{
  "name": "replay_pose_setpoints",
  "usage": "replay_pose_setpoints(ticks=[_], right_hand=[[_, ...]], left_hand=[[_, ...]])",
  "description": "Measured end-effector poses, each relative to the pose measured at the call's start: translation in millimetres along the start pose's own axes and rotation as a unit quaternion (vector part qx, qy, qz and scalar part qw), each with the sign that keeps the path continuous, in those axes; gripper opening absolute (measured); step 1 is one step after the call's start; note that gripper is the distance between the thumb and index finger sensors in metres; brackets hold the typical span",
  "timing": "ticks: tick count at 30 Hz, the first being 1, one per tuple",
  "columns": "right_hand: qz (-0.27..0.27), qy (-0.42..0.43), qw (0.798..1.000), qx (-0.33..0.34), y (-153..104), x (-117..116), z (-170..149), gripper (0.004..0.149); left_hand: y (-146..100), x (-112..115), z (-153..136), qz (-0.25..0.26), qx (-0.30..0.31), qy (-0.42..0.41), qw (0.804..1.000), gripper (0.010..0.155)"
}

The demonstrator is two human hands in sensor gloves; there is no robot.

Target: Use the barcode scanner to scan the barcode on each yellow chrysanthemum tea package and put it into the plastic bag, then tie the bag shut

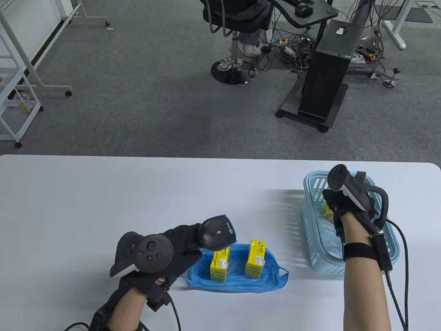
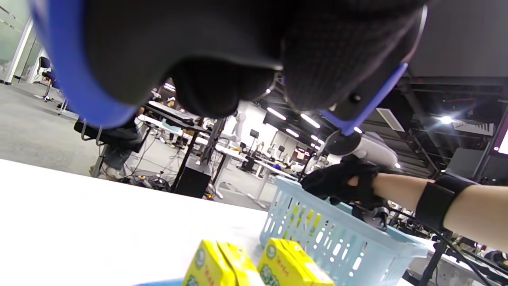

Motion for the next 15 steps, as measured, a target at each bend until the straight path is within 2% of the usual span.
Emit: replay_pose_setpoints(ticks=[2,4,8,13,15], right_hand=[[0.034,-0.013,0.999,-0.006,3,-9,3,0.082],[0.094,-0.031,0.995,-0.011,6,-23,6,0.086],[0.143,-0.045,0.989,-0.020,5,-46,10,0.092],[0.078,-0.096,0.992,-0.011,3,-59,11,0.094],[0.061,-0.095,0.994,-0.009,5,-56,8,0.090]], left_hand=[[1,3,0,-0.005,-0.002,0.006,1.000,0.062],[3,7,1,-0.015,-0.003,0.008,1.000,0.061],[5,11,3,-0.023,-0.003,0.018,1.000,0.062],[5,11,3,-0.023,-0.001,0.017,1.000,0.062],[5,11,3,-0.026,-0.001,0.016,1.000,0.062]])
Point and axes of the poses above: the tracker on the back of each hand, its own z axis roughly to the thumb side, its own y axis roughly from the wrist to the fingertips, x = y × z, the point moved 2 cm from there along y, roughly from the wrist to the fingertips, and after that the axes turned 7 degrees about -z, right-handed, at the moved point
